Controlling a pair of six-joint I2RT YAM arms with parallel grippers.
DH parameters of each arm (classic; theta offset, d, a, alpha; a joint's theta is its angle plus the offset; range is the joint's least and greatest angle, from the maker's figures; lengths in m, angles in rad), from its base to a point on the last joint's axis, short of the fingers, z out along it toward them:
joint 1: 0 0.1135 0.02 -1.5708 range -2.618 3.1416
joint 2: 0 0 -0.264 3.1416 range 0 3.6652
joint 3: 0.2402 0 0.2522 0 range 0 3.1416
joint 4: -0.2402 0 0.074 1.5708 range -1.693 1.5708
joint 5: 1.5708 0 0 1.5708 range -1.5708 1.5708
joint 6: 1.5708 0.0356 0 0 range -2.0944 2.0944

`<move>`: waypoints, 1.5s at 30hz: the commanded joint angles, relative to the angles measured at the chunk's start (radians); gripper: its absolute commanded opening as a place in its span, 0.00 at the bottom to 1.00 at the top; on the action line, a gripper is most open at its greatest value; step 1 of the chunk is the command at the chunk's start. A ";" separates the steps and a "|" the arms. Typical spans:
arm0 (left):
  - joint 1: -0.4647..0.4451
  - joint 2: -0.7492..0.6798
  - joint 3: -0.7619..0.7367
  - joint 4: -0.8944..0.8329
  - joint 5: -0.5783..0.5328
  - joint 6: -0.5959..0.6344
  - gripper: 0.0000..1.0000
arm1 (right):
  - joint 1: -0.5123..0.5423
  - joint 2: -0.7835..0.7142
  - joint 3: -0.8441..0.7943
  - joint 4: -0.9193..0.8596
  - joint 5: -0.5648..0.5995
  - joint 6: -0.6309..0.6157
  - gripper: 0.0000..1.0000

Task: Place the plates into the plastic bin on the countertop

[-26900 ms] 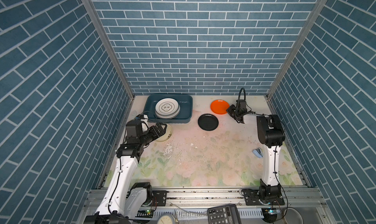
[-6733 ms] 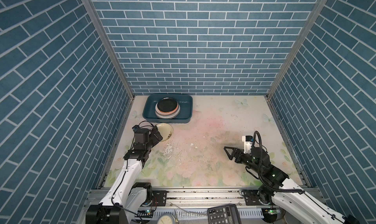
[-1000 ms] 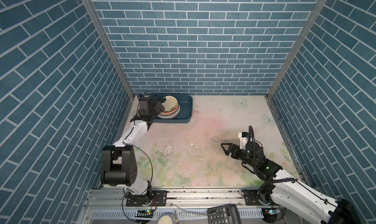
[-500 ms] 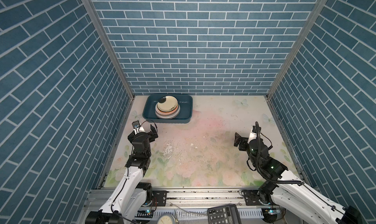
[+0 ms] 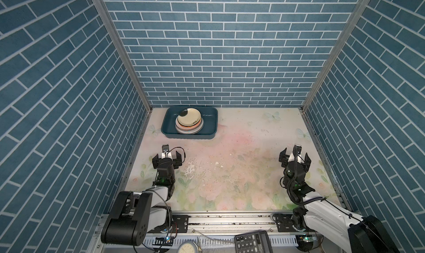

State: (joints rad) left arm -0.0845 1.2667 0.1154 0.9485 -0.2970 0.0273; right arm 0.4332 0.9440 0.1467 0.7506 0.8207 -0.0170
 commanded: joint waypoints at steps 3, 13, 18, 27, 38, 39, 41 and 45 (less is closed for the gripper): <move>0.018 0.172 -0.010 0.357 0.039 0.010 1.00 | -0.069 0.186 -0.050 0.297 -0.100 -0.100 0.97; 0.046 0.258 0.119 0.188 0.045 -0.026 1.00 | -0.184 0.548 -0.028 0.640 -0.398 -0.148 0.99; 0.049 0.253 0.180 0.074 0.029 -0.033 1.00 | -0.249 0.596 0.021 0.593 -0.434 -0.090 0.99; 0.045 0.253 0.207 0.029 0.032 -0.027 0.99 | -0.482 0.594 0.215 0.160 -0.651 0.132 0.99; 0.020 0.261 0.247 -0.039 0.008 -0.007 1.00 | -0.469 0.595 0.219 0.167 -0.660 0.107 0.99; 0.020 0.261 0.248 -0.039 0.008 -0.007 1.00 | -0.470 0.597 0.219 0.168 -0.659 0.108 0.99; 0.020 0.261 0.247 -0.039 0.011 -0.004 1.00 | -0.467 0.596 0.221 0.166 -0.660 0.104 0.99; 0.015 0.262 0.253 -0.042 0.021 0.006 1.00 | -0.465 0.598 0.227 0.152 -0.683 0.095 0.99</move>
State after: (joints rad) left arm -0.0639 1.5242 0.3534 0.9226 -0.2752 0.0189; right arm -0.0360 1.5517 0.3710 0.9134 0.1673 0.0746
